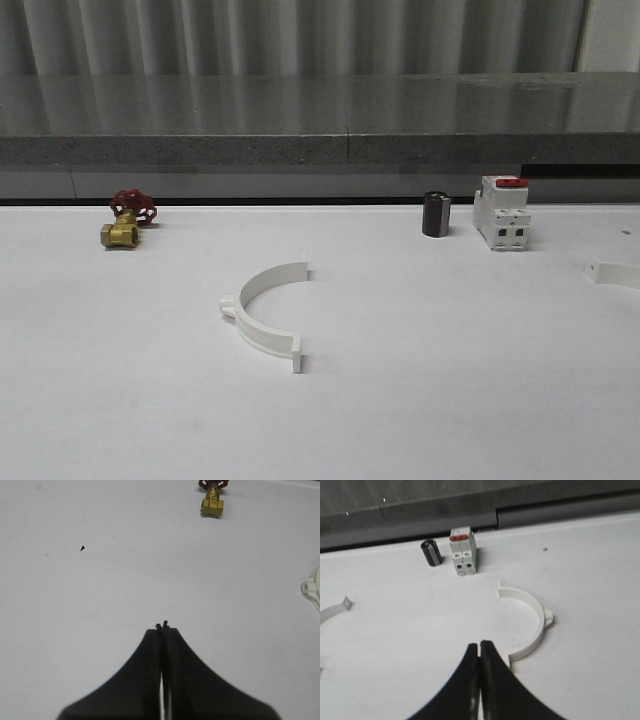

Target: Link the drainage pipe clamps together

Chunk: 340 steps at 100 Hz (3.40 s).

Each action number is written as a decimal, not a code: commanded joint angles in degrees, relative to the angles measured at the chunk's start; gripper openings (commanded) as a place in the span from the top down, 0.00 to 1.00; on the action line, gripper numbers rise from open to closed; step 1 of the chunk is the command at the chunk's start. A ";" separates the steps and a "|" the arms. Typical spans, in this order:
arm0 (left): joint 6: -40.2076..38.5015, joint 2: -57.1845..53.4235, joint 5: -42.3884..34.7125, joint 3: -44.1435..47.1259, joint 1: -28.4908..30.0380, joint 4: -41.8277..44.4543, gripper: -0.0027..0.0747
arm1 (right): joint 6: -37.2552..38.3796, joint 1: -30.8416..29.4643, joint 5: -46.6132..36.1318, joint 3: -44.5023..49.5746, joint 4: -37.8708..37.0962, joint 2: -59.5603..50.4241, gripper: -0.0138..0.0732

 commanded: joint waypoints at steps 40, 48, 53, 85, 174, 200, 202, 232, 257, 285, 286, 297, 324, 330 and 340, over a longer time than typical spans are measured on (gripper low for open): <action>0.14 -0.21 -3.15 -1.37 0.04 0.14 0.99 | 0.04 -0.35 2.91 -22.29 1.46 31.83 0.96; 0.14 -0.21 -3.15 -1.37 0.04 0.14 0.99 | 0.04 -0.35 3.38 -22.29 1.46 34.05 0.86; 0.14 -0.21 -3.15 -1.37 0.04 0.14 0.99 | 0.04 -0.35 3.65 -22.29 1.46 35.29 0.73; 0.14 -0.21 -3.15 -1.37 0.04 0.14 0.99 | -0.04 -0.48 -0.33 -23.48 1.33 39.88 0.17; 0.14 -0.21 -3.15 -1.37 0.04 0.14 0.99 | -12.04 -10.82 9.46 -41.12 -2.88 73.51 0.17; 0.14 -0.21 -3.15 -1.37 0.04 0.14 0.99 | -12.04 -10.82 7.73 -41.12 -4.00 75.29 0.17; 0.14 -0.21 -3.15 -1.37 0.04 0.14 0.99 | -12.04 -10.82 7.63 -41.12 -4.00 75.29 0.17; 0.14 -0.21 -3.15 -1.37 0.04 0.14 0.99 | -12.04 -10.77 6.60 -41.12 -3.19 75.29 0.17; 0.14 -0.21 -3.15 -1.37 0.04 0.14 0.99 | -12.04 -10.77 6.67 -41.12 -3.14 75.34 0.17; 0.14 -0.21 -3.15 -1.37 0.04 0.14 0.99 | -12.04 -10.77 6.10 -41.12 -3.14 75.56 0.17; 0.14 -0.21 -3.15 -1.37 0.04 0.14 0.99 | -12.04 -10.77 6.10 -41.12 -3.14 75.63 0.17; 0.14 -0.21 -3.15 -1.37 0.04 0.14 0.99 | -12.04 -10.77 6.06 -41.12 -3.01 76.93 0.17; 0.14 -0.21 -3.15 -1.37 0.04 0.14 0.99 | -12.04 -10.70 6.48 -41.12 -2.22 77.47 0.24; 0.14 -0.21 -3.15 -1.37 0.04 0.14 0.99 | -12.04 -10.70 7.18 -41.12 -2.22 77.47 0.37; 0.14 -0.21 -3.15 -1.37 0.04 0.14 0.99 | -12.04 -10.70 8.10 -41.12 -2.05 77.47 0.62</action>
